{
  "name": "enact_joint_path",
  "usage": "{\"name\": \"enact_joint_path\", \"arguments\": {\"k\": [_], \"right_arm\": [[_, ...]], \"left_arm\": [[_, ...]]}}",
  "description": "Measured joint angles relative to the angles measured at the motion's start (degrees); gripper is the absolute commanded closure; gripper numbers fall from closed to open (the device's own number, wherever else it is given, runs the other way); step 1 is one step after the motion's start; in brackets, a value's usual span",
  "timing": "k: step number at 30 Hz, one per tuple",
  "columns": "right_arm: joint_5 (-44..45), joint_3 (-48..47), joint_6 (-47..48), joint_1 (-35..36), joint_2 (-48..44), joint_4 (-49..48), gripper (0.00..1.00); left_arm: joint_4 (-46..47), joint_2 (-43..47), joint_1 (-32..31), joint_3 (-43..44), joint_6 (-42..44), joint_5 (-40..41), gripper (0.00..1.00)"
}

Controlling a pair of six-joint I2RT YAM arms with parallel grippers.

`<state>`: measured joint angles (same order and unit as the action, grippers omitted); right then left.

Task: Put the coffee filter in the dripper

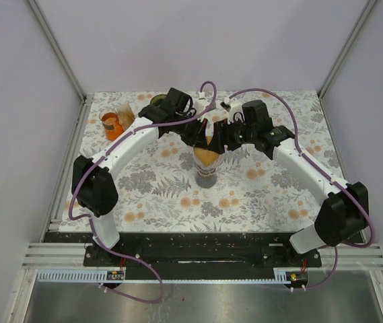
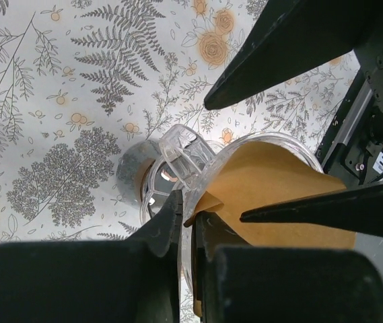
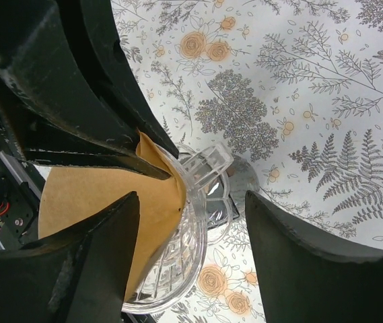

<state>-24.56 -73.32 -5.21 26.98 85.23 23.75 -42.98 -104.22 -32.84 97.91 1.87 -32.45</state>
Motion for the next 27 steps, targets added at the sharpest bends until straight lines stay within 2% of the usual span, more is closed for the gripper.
{"name": "enact_joint_path", "arguments": {"k": [12, 13, 14, 15, 18, 21, 24, 27], "right_arm": [[0.2, 0.02, 0.28, 0.24, 0.02, -0.07, 0.26], [0.48, 0.02, 0.44, 0.24, 0.02, -0.02, 0.25], [0.79, 0.02, 0.66, 0.24, 0.02, 0.09, 0.25], [1.07, 0.0, 0.81, 0.24, 0.02, 0.15, 0.25], [1.44, 0.0, 1.36, 0.24, 0.02, 0.63, 0.25], [1.53, 0.02, 1.75, 0.24, 0.02, 1.46, 0.25], [1.55, 0.02, 1.99, 0.24, 0.0, 1.79, 0.25], [1.57, 0.0, 2.14, 0.24, -0.09, 2.25, 0.25]], "left_arm": [[1.29, 0.22, -0.13, -0.5, 0.98, 0.13, 0.99], [1.31, 0.35, -0.13, -0.59, 1.09, 0.13, 0.84], [1.31, 0.39, -0.13, -0.59, 1.18, 0.13, 0.74], [1.33, 0.44, -0.13, -0.61, 1.36, 0.22, 0.68], [1.27, 0.46, -0.13, -0.66, 2.34, 0.87, 0.62], [1.27, 0.46, -0.13, -0.66, 2.78, 1.25, 0.62], [1.07, 0.46, -0.11, -0.5, 2.86, 1.4, 0.7], [1.07, 0.46, -0.13, -0.02, 2.86, 1.51, 0.69]]}}
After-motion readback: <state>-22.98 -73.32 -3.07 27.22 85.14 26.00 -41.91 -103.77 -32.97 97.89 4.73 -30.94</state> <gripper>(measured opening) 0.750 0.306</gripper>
